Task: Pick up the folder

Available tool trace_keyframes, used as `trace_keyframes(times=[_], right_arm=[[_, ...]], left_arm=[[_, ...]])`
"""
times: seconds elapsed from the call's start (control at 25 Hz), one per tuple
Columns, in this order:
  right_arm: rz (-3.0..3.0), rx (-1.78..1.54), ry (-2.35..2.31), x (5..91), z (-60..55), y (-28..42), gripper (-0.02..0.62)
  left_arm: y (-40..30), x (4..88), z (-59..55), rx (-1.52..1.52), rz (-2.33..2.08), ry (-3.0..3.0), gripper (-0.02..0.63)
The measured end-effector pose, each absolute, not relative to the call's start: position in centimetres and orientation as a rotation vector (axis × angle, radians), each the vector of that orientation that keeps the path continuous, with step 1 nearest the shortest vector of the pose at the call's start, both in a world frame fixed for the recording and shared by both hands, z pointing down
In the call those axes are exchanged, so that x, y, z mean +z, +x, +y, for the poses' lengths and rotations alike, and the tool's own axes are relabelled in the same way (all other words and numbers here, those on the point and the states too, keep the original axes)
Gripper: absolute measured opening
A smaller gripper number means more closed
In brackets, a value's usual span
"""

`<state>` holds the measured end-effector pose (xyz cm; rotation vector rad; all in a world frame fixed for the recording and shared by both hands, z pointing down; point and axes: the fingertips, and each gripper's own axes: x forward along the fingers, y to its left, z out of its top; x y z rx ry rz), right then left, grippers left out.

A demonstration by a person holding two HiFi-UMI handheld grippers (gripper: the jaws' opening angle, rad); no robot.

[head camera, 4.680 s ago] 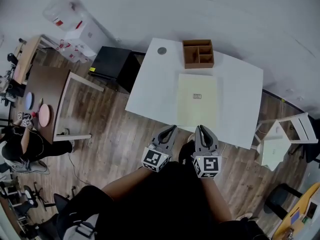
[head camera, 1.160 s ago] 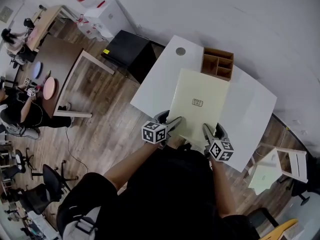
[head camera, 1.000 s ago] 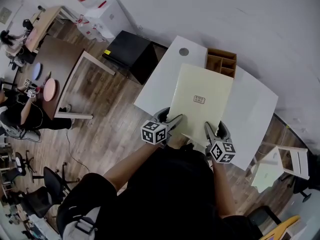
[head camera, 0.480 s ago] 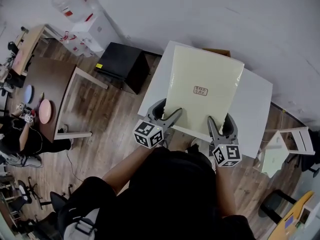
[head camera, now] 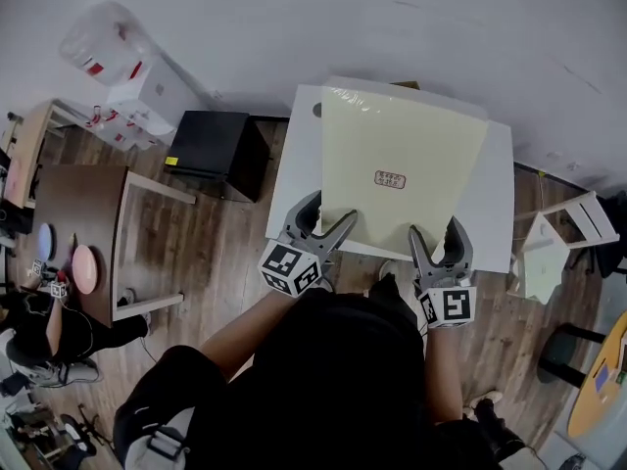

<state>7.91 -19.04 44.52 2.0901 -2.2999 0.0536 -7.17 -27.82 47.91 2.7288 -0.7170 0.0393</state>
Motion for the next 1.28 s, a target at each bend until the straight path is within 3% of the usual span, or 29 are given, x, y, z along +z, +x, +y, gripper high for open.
trace_keyframes(times=[0.44,1.28], right_arm=[[-2.215,0.038,2.262,44.4,-15.1,8.9,0.314],[-2.301,-0.025,2.167,43.8,-16.7,8.7,0.313]], left_arm=[[-5.4,46.9,-25.4,0.022,-0.623,2.799,0.322],[-6.3,46.2,-25.8,0.014,-0.759,2.783,0.322]])
